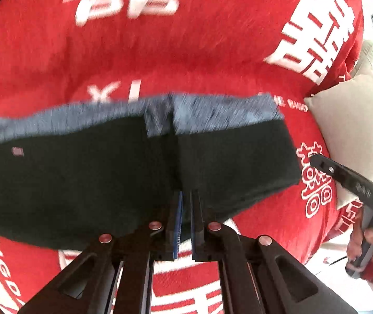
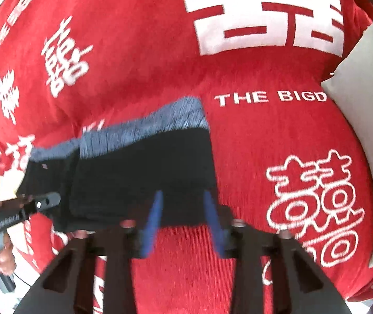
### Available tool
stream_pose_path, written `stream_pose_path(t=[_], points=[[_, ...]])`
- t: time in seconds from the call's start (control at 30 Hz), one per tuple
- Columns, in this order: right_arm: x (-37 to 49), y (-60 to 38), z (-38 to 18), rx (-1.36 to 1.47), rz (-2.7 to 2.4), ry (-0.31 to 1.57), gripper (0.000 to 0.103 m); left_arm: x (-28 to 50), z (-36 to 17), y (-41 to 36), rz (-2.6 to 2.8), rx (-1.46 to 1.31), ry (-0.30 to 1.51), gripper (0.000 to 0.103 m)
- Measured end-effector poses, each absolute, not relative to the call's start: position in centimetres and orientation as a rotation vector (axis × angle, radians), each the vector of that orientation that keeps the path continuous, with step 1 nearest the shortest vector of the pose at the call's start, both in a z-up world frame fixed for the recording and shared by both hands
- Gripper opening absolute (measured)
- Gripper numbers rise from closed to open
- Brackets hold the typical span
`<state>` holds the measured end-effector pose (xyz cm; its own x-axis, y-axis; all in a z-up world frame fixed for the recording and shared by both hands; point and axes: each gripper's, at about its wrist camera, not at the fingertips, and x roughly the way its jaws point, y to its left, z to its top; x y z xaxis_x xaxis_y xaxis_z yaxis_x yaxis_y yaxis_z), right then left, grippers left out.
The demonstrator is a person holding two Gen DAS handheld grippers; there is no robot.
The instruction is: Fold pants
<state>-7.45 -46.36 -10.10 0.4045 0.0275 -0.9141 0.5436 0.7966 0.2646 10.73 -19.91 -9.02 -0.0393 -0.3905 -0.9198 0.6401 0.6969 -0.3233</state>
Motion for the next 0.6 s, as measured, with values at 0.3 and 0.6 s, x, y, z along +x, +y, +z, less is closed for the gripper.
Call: stream_pose_path(t=[0.3,0.6], points=[[-0.3,-51.9,-12.8,0.680,-0.300,1.112,0.018,10.8,-12.1,-28.8,-0.790,0.347,1.335,0.005],[3.3,-50.1,-17.7,0.693,-0.209,1.208,0.018,10.5,-14.5,-26.1,-0.738,0.344,1.367,0.005]])
